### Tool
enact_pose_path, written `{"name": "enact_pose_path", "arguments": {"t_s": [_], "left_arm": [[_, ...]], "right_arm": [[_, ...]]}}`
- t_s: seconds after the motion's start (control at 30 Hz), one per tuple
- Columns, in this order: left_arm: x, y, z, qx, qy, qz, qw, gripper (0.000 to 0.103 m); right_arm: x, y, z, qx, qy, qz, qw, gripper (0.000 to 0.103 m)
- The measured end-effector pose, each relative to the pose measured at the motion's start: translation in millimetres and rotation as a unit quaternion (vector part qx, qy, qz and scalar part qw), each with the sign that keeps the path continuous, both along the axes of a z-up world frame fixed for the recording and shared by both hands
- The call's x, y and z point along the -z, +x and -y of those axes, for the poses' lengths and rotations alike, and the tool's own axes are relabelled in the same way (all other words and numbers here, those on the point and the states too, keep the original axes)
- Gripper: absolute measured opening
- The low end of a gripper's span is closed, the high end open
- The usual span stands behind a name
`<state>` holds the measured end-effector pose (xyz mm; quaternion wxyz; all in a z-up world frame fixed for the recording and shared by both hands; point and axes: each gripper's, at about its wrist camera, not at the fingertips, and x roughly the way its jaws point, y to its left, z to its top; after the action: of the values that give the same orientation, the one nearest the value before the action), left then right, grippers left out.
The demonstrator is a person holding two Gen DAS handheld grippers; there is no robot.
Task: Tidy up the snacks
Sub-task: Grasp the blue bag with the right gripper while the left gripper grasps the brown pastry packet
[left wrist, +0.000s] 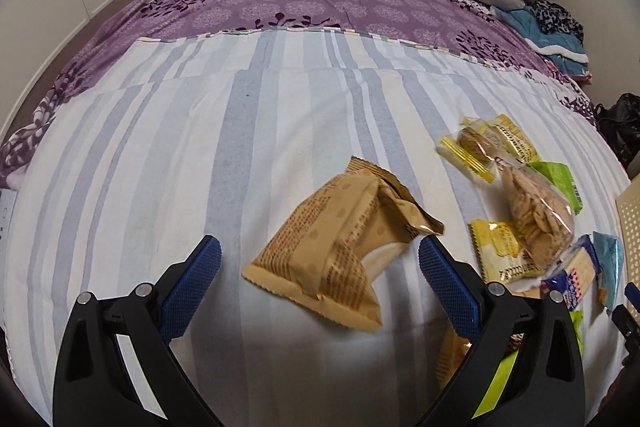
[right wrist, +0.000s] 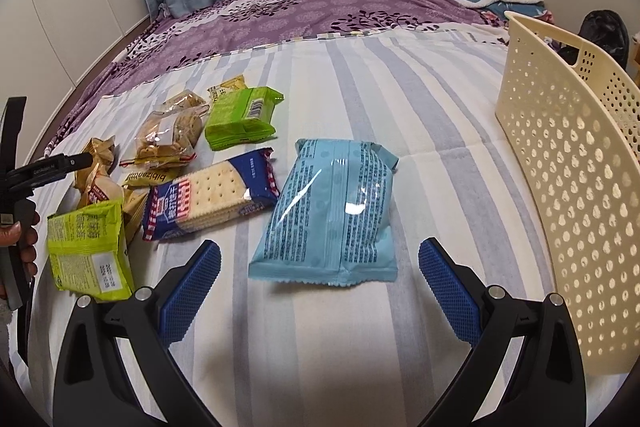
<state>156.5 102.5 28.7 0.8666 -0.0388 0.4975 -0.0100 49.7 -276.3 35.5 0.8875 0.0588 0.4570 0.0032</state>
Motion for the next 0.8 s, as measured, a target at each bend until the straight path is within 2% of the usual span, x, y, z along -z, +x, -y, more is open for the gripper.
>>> {"name": "enact_pose_path", "arguments": {"t_s": [0.37, 0.57, 0.7, 0.8], "left_arm": [[16.9, 20.7, 1.3, 0.026, -0.002, -0.016, 0.9995, 0.101], [21.0, 24.4, 5.0, 0.041, -0.002, -0.012, 0.9991, 0.101], [21.3, 21.4, 7.4, 0.049, -0.007, -0.005, 0.9988, 0.094], [17.2, 17.6, 7.3, 0.050, -0.008, 0.002, 0.9987, 0.077]], "right_arm": [[10.1, 40.7, -2.9, 0.011, -0.025, -0.011, 1.000, 0.098], [16.9, 48.8, -4.6, 0.005, -0.025, -0.018, 1.000, 0.085], [16.5, 49.6, -6.4, -0.001, -0.020, -0.013, 1.000, 0.077], [15.3, 48.6, -7.5, -0.009, -0.013, -0.011, 1.000, 0.067]]}}
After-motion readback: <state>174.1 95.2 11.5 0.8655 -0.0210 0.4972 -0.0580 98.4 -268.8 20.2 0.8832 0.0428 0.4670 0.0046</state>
